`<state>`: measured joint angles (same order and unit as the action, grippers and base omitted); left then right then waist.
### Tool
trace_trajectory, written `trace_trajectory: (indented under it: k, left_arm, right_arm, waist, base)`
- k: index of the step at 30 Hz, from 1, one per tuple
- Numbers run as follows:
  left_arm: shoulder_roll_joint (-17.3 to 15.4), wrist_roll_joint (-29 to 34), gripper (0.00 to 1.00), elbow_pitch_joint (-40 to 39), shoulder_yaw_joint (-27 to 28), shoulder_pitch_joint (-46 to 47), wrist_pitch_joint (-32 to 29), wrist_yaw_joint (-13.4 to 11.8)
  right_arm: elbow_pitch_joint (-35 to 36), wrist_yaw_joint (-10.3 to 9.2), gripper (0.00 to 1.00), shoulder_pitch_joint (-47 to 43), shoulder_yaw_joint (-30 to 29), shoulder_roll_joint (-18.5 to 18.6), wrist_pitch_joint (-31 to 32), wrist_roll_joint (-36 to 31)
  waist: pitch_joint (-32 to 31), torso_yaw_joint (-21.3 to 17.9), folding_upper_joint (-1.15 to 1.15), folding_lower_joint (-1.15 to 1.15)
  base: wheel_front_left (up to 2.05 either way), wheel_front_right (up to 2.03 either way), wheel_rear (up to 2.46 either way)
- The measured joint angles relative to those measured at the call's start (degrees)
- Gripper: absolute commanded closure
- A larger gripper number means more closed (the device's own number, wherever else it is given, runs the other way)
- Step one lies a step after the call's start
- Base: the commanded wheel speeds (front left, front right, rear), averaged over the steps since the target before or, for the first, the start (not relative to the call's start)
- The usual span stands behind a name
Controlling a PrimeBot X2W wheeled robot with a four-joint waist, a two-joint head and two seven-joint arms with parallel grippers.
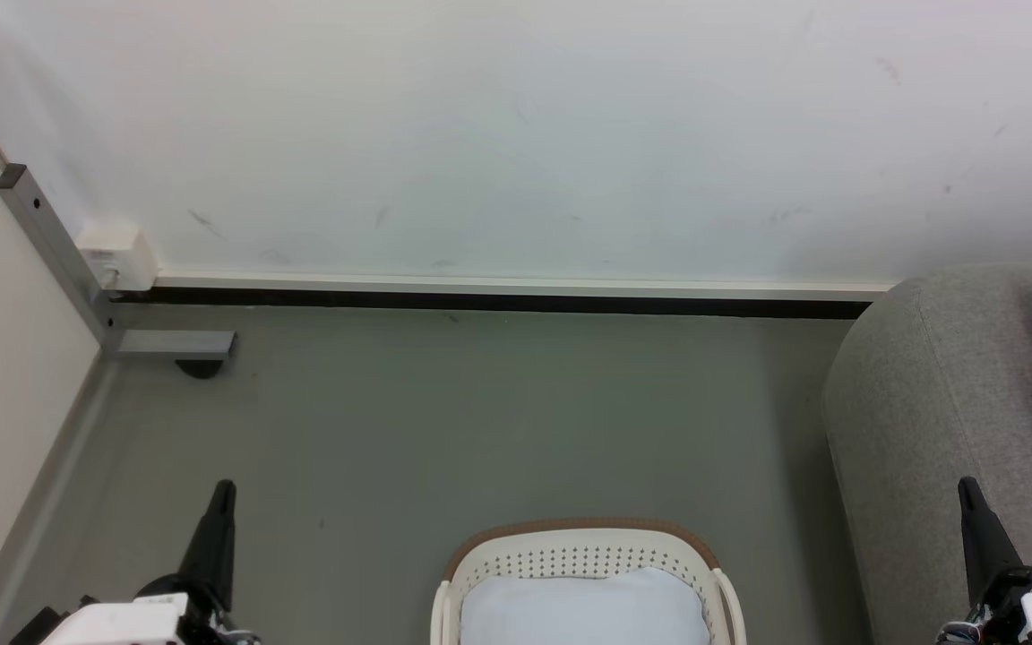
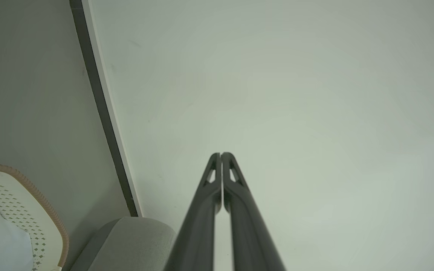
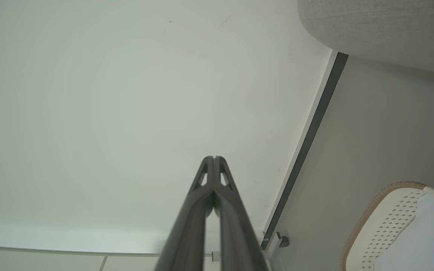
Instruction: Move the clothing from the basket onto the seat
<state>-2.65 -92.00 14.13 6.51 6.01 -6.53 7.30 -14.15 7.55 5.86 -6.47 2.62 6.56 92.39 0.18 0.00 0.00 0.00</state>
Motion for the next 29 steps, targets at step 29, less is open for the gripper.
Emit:
trace_trajectory:
  k: [29]
  left_arm:
    - [0.0, 0.0, 1.0, 0.0, 0.0, 0.0, 0.0, 0.0]
  right_arm:
    - [0.0, 0.0, 1.0, 0.0, 0.0, 0.0, 0.0, 0.0]
  waist:
    - [0.0, 0.0, 0.0, 0.0]
  base:
    - [0.0, 0.0, 0.0]
